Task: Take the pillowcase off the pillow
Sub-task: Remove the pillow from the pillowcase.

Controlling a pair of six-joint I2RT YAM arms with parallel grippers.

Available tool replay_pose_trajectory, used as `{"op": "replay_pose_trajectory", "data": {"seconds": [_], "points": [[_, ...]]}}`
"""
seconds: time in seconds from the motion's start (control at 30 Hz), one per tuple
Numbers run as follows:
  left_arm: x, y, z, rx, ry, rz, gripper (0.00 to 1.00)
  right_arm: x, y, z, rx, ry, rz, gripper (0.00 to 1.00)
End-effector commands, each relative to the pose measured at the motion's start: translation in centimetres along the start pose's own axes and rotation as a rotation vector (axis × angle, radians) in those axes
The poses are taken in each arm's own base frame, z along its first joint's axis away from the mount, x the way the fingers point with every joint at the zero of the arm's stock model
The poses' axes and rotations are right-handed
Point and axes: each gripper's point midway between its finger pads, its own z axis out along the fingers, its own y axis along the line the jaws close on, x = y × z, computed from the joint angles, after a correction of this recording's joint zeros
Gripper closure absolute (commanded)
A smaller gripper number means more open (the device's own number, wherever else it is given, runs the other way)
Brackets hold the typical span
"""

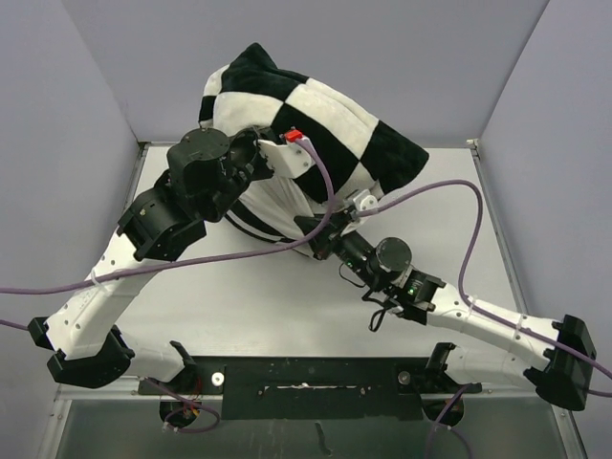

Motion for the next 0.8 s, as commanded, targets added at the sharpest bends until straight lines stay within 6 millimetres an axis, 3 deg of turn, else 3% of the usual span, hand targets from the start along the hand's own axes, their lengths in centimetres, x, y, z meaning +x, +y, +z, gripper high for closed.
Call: {"op": "replay_pose_trajectory", "data": {"seconds": [0.0,0.17,0.27,0.33,0.53,0.63,0.77], "points": [[-2.6,18.0,-10.7,-0.627,-0.206,-0.311,1.0,13.0,-4.3,-7.6,0.138,0.463,-0.111,1.0],[-2.6,17.3,-10.1,-0.581,-0.194,-0.344,1.0,10.8,-6.3,-9.3,0.222,0.418,-0.164,1.0],[-2.9,14.0,-8.5,-0.395,-0.185,-0.384,1.0,7.4,-5.6,-8.4,0.19,0.347,-0.185,1.0],[-2.9,11.3,-7.8,-0.251,-0.169,-0.411,1.0,4.6,-4.3,-7.4,0.136,0.279,-0.191,0.99],[-2.3,4.8,-6.5,0.023,-0.088,-0.483,1.0,-4.6,1.6,-5.0,-0.105,0.086,-0.231,0.65],[-2.1,3.0,-6.0,0.083,-0.065,-0.503,1.0,-6.7,4.8,-4.4,-0.198,0.044,-0.303,0.51],[-2.2,2.2,-5.5,0.11,-0.056,-0.509,1.0,-7.1,8.9,-3.9,-0.301,0.016,-0.455,0.4]]}}
